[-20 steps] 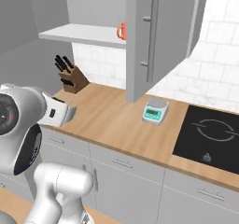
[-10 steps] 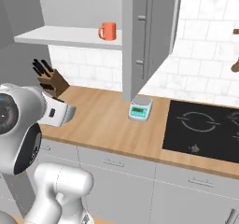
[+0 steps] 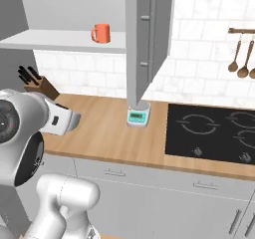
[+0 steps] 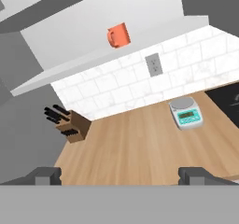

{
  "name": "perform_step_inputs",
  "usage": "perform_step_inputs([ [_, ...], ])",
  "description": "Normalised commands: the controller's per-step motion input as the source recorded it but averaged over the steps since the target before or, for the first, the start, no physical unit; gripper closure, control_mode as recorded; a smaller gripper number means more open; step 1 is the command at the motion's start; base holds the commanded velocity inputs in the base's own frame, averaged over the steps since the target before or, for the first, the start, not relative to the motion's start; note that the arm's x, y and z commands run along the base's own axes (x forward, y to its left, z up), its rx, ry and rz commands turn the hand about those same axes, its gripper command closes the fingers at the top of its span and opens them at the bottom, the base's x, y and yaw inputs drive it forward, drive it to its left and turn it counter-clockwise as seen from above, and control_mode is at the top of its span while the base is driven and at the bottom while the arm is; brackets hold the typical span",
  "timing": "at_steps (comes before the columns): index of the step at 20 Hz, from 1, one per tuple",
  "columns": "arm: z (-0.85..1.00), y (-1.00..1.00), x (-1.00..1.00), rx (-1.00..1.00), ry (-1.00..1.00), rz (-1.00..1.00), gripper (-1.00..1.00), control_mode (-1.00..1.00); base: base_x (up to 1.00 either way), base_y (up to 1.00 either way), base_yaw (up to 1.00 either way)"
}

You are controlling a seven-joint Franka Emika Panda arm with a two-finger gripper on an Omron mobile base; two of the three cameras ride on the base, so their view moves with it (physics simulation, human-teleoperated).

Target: Gather all objects into one cabinet and sort the glasses and bowls to opposite sides.

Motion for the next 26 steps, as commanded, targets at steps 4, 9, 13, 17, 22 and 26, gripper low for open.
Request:
perform_step_inputs([
  [4, 0.00, 0.00, 0.00, 0.00, 0.00, 0.00, -1.00, 1.00, 0.01, 0.21, 0.00],
  [9, 0.00, 0.00, 0.00, 0.00, 0.00, 0.00, -1.00, 1.00, 0.43, 0.05, 0.00],
  [13, 0.00, 0.00, 0.00, 0.00, 0.00, 0.00, -1.00, 1.00, 0.37, 0.05, 0.00],
  [17, 0.00, 0.00, 0.00, 0.00, 0.00, 0.00, -1.00, 1.00, 0.33, 0.13, 0.08],
  [22, 0.00, 0.00, 0.00, 0.00, 0.00, 0.00, -1.00, 1.00, 0.31, 0.11, 0.08],
  [26, 0.00, 0.00, 0.00, 0.00, 0.00, 0.00, -1.00, 1.00, 0.26, 0.07, 0.05],
])
